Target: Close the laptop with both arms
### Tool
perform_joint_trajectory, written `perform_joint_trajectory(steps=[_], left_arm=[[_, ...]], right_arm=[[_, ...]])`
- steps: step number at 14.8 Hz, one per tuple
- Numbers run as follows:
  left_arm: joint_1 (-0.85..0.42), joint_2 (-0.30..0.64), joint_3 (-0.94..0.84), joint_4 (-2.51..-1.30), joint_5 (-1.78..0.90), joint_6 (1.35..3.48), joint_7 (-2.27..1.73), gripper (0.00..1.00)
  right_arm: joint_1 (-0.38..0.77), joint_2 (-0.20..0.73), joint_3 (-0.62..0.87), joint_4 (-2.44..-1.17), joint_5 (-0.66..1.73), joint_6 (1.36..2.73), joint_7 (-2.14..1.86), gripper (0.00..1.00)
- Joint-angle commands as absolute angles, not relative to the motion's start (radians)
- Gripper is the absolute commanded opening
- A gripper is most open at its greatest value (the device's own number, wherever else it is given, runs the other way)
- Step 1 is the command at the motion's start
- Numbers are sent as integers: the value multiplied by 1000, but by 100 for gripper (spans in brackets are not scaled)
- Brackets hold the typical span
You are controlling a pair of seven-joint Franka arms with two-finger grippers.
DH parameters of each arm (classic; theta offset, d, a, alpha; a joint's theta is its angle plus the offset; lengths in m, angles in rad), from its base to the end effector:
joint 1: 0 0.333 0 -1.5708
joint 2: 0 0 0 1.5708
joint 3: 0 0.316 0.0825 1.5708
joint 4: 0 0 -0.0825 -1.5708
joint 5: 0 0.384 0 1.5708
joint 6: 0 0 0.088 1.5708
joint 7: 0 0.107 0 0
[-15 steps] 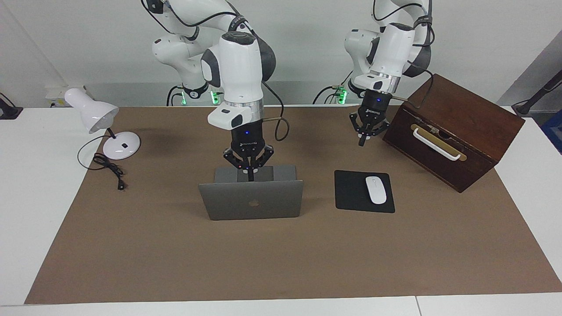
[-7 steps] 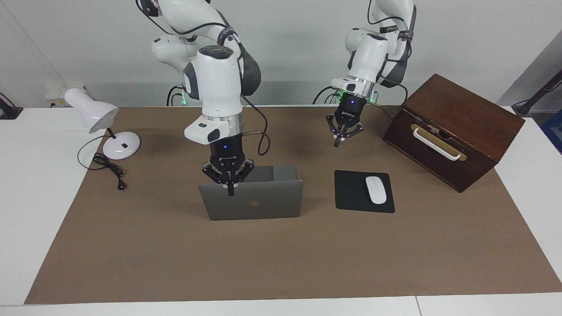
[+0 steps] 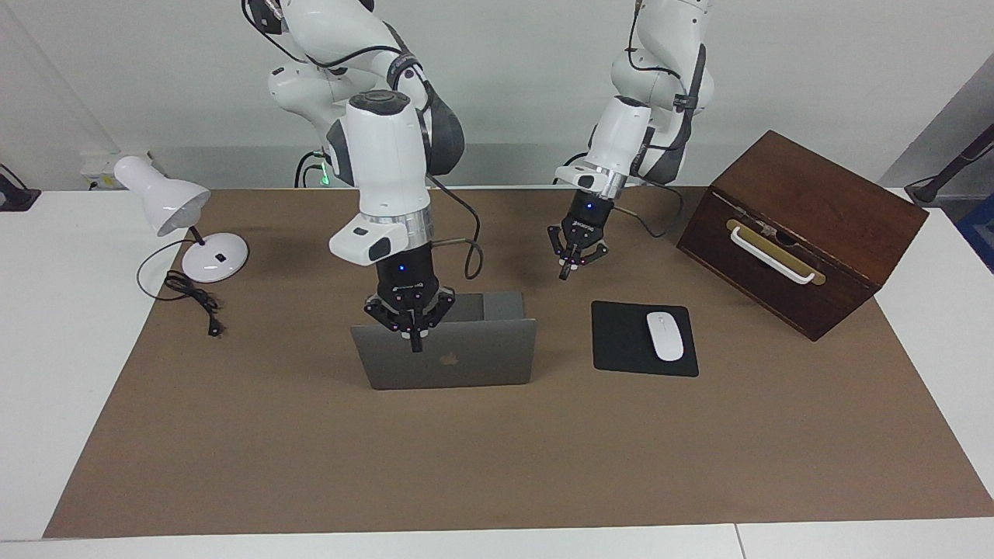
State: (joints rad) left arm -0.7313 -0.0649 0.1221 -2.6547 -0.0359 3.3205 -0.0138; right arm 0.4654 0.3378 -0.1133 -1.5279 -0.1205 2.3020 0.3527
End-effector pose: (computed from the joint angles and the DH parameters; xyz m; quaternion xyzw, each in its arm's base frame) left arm 0.3879 -0.2660 0.3487 0.8984 -0.2558 0.3376 0.1161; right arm 0.6527 0.2491 0.5129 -0.9731 -0.0364 -0.2275 0.0090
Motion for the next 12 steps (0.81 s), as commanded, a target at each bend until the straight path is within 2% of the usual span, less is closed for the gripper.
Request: perform_joint_trajectory(steps=[1,6,12], left_arm=[[-775,-6,137,-2632,-46,3388,-21,0],[-833,103,137,-2594,-78,3502,-21,0],[-879,147,138,-2551,-94,3502,-20,0]], right_arm=[[457,359,-109,-1508,-97,2312,336,0],[457,374,-109,-1508,-58,2313,336,0],[462,391,-109,-1488,31,2304,334,0]])
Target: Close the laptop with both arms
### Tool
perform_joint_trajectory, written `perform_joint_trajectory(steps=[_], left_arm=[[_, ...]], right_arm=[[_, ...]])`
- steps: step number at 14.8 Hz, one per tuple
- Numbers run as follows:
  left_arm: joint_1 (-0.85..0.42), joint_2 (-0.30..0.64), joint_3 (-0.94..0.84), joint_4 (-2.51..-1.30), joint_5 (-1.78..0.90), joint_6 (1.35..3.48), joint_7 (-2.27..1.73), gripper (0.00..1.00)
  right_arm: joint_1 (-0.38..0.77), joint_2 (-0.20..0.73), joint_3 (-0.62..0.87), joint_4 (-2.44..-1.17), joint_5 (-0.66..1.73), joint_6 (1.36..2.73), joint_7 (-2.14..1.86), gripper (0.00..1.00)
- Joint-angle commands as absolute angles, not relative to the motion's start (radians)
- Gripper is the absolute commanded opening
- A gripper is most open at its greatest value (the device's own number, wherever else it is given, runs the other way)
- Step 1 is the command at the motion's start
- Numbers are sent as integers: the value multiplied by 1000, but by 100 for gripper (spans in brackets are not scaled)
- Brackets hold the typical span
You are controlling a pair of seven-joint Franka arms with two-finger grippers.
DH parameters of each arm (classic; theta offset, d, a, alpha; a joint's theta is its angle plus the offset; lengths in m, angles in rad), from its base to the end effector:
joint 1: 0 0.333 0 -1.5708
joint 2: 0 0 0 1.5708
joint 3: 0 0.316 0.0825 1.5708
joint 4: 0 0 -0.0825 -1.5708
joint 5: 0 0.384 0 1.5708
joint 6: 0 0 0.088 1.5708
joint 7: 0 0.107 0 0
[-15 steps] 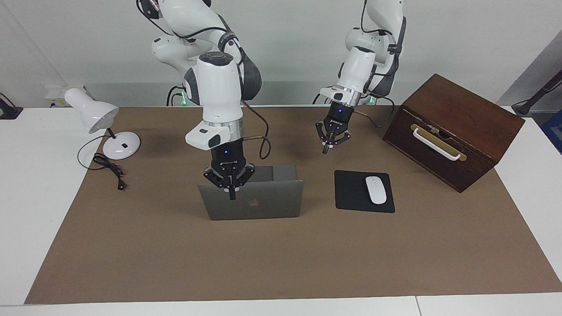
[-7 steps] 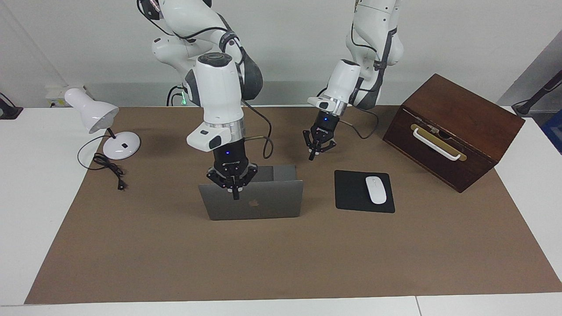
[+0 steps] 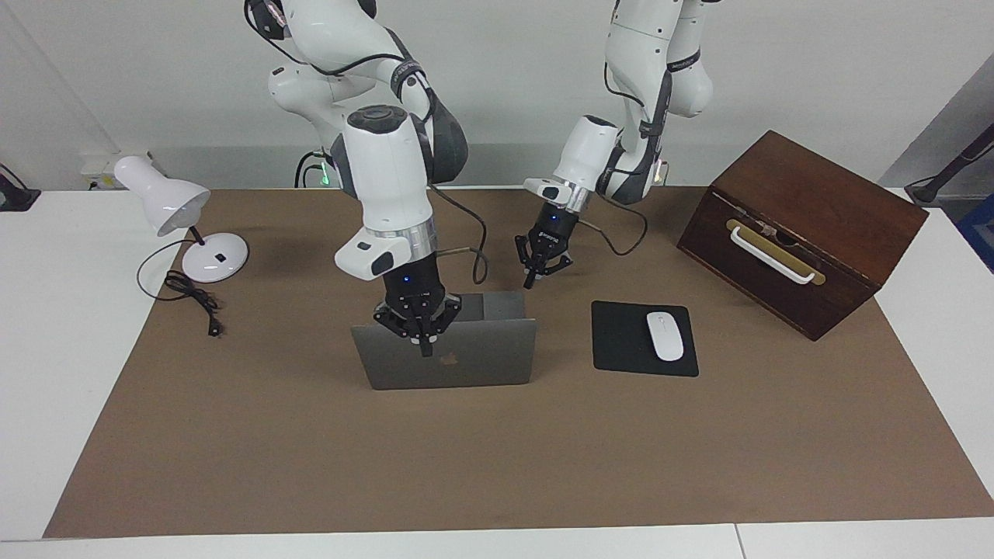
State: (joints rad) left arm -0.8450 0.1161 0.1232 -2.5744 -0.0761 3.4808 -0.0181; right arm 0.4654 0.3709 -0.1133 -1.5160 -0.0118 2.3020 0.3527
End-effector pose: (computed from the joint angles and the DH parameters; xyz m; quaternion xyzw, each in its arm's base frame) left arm 0.3796 -0.3223 0.3153 0.8776 -0.2851 0.3608 0.1353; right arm 0.6580 0.2543 0.4956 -0.9780 -0.0106 -0.2028 0.0486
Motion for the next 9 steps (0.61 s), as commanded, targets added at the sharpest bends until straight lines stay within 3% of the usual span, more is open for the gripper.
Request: perform_joint_trajectory(steps=[1,9], left_arm=[[-888,165,138,-2540,-106,3502,-21,0],[-911,281,143,-2459,-153,3504,-23,0]], right_arm=[[465,391,-109,-1489,32,2301,334,0],[471,391,-109,-1505,35,2272,307,0]])
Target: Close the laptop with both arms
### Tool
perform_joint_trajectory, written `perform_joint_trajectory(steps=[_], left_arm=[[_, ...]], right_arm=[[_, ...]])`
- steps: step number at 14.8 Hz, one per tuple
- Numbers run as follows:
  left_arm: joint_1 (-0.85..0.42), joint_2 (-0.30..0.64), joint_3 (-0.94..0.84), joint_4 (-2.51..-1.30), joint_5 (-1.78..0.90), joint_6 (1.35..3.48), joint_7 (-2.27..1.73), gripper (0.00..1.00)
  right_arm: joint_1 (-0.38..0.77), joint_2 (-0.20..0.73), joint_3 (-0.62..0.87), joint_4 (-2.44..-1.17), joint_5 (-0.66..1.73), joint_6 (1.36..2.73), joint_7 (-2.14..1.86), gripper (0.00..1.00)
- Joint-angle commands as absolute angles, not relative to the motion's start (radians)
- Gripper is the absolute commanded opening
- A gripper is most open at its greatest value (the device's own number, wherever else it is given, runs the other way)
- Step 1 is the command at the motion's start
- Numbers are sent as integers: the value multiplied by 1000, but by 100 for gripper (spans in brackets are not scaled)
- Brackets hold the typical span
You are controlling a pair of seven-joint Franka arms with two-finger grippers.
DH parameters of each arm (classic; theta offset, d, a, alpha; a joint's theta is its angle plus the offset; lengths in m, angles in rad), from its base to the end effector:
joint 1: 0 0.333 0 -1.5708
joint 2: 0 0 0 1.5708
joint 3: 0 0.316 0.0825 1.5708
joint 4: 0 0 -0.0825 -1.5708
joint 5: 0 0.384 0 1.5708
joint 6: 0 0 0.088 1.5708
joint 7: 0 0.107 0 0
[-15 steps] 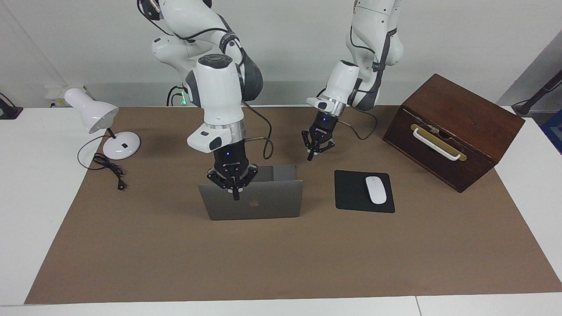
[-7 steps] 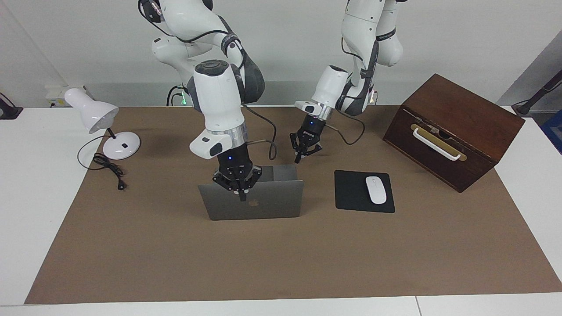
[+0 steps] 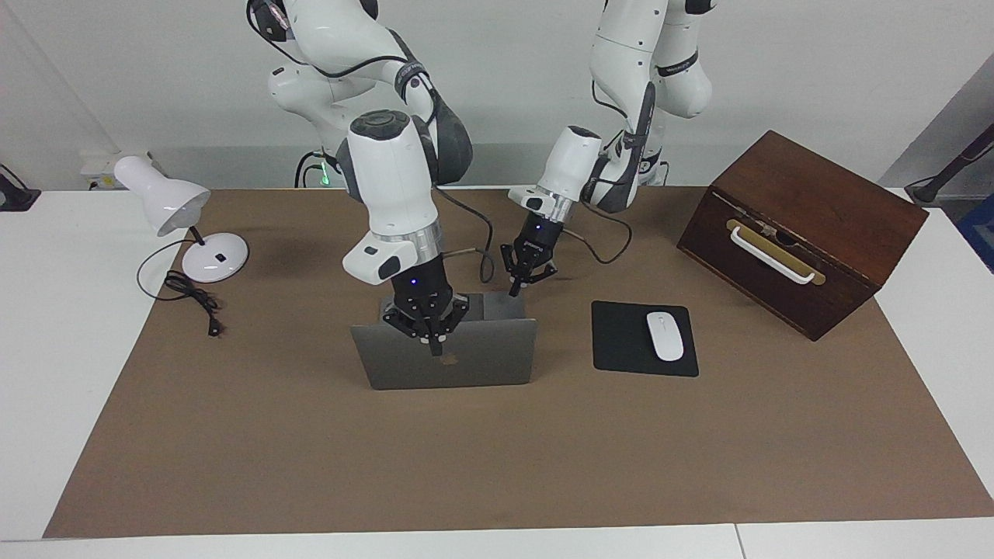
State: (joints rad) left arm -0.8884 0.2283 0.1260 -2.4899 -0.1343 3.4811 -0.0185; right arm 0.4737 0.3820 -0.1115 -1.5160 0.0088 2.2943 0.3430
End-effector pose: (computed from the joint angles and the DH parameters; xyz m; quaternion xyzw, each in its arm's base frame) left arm 0.3878 -0.3491 0.2903 0.8843 -0.2803 0.3488 0.1331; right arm 0.6564 0.2618 0.4868 -0.9800 -0.0152 -0.1912 0.0536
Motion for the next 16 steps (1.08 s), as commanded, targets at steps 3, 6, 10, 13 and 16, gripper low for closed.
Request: perform_joint_trajectory(steps=[3,6,10,13,16], left_arm=[[-911,299,143,-2454,-158,3504,-23,0],[-911,302,143,-2453,-156,3504,-23,0],[-911,321,143,-2454,-155,3504,-23,0],[-913,321,143,-2462,-153,3504,-23,0],[-914,319,144,-2474,-152,3505,-23,0]], right_arm=[[472,391,-107,-1509,37,2247,307,0],[474,388,-95,-1512,57,2191,307,0],[462,385,-94,-1516,115,2131,292,0],[465,380,-94,-1546,153,2111,273,0],[466,380,-92,-1557,155,2069,272,0]])
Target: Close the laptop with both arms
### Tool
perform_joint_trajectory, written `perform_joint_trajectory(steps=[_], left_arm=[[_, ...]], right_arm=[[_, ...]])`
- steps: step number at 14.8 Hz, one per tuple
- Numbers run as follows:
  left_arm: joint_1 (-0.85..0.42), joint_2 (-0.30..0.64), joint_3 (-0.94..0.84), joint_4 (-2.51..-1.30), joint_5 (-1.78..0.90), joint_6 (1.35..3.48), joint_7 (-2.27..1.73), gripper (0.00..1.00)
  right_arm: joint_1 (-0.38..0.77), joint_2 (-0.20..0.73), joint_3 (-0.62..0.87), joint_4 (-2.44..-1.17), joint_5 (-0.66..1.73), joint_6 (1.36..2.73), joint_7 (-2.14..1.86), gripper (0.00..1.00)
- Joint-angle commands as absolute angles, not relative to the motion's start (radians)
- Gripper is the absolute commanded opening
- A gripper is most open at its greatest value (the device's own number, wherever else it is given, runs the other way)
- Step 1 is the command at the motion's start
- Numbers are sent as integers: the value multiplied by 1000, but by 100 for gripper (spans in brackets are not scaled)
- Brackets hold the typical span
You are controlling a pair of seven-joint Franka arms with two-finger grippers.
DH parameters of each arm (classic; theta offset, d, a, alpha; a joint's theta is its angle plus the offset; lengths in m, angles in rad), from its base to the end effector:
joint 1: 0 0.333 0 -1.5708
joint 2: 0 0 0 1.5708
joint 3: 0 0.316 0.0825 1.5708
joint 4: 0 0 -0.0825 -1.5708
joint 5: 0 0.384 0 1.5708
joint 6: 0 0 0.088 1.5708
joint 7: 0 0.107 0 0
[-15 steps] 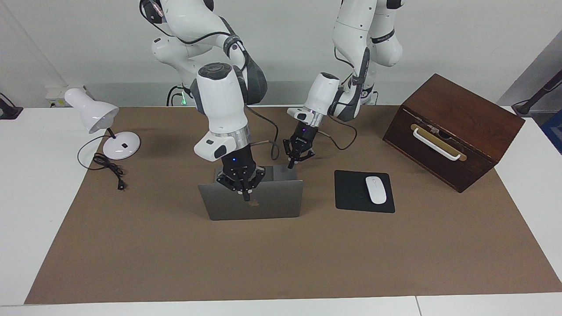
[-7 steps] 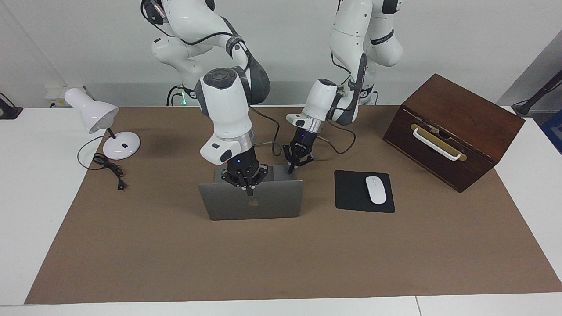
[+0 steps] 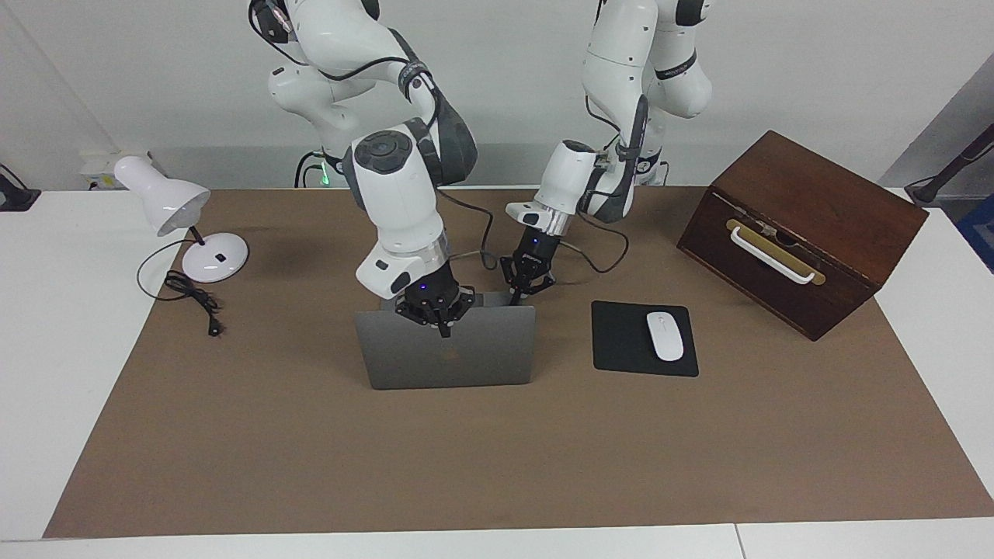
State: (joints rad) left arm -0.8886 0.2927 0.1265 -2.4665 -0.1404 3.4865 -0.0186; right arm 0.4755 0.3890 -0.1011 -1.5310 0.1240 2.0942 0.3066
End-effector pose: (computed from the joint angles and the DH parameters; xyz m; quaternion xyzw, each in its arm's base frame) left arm 0.3918 -0.3514 0.2662 0.8905 -0.2815 0.3358 0.1224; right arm 0.6367 0.2671 0.4514 -0.9953 -0.0130 -0.0705 0.0647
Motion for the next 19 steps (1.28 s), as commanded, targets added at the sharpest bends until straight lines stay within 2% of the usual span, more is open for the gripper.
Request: perform_joint_trajectory(steps=[1,4,19], left_arm=[[-914,319,144,-2479,-152,3505,-21,0],[-919,316,144,-2496,-152,3505,-21,0],[-925,308,146,-2540,-150,3507,-18,0]], right_arm=[[468,380,-87,-1571,156,2060,272,0],[468,382,-80,-1600,227,2039,272,0],[479,391,-67,-1755,282,2072,207,0]])
